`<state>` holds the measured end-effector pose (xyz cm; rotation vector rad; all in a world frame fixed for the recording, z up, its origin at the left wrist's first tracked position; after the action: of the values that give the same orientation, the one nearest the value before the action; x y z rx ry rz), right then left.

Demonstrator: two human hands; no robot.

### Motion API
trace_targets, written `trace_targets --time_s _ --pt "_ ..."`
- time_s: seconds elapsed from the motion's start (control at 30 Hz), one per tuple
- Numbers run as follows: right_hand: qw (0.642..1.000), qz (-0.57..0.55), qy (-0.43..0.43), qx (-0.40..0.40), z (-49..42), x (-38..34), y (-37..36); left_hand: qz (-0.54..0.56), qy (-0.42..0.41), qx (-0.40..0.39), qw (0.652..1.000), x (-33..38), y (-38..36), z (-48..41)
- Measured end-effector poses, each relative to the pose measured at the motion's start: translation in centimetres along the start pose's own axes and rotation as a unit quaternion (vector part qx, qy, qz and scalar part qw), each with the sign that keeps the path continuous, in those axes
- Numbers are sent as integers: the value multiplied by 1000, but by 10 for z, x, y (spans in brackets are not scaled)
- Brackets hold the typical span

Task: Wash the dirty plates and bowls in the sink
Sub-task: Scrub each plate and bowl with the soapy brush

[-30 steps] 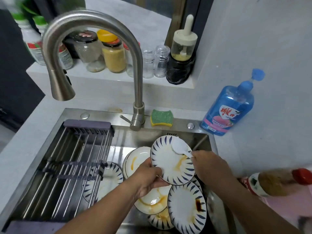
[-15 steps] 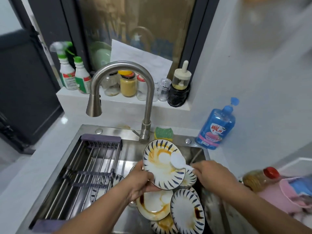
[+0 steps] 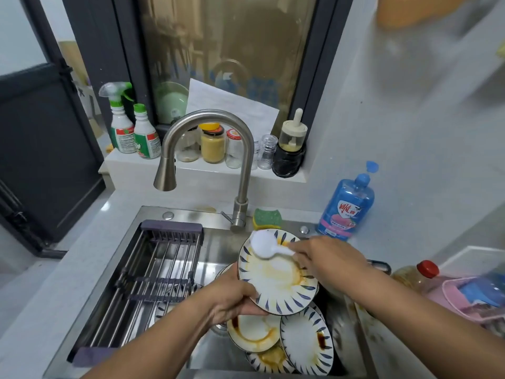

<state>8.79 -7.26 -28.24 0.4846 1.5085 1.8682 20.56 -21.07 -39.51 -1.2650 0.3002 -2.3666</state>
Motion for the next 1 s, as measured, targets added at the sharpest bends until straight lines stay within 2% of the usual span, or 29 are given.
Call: trace_targets --time_s 0.1,0.2,0.3,0.57,0.67,0.73,0.87,1.0 --pt "999 5 -50 5 0 18 2 39 -20 25 999 2 5 0" --pt "995 -21 -80 -56 14 29 -10 51 -45 60 996 8 15 -1" --pt "992 -73 -45 -97 27 11 -25 19 -59 61 996 15 13 0" --pt "998 -67 -8 7 29 -4 -21 32 -51 15 998 17 6 10" --pt "995 -69 -22 67 17 -5 -13 41 -44 -8 998 10 -4 12" --pt "993 -85 -31 79 8 -6 -12 51 -44 -21 998 6 -10 12" --pt "983 -181 7 6 6 -20 -24 52 -44 -21 997 8 -4 10" --pt "978 -200 25 -48 10 -21 -31 68 -43 -26 996 14 10 14"
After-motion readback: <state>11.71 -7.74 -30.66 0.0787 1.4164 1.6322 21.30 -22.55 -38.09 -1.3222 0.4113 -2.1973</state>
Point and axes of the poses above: each hand's wrist, its own z-axis away from the middle knuckle, its own y-axis out of the back of the hand, x = y × z, the point moved 4 cm from there along -z, towards the middle knuckle, and after that the axes turned 6 degrees about -z, right-handed, at the moved point
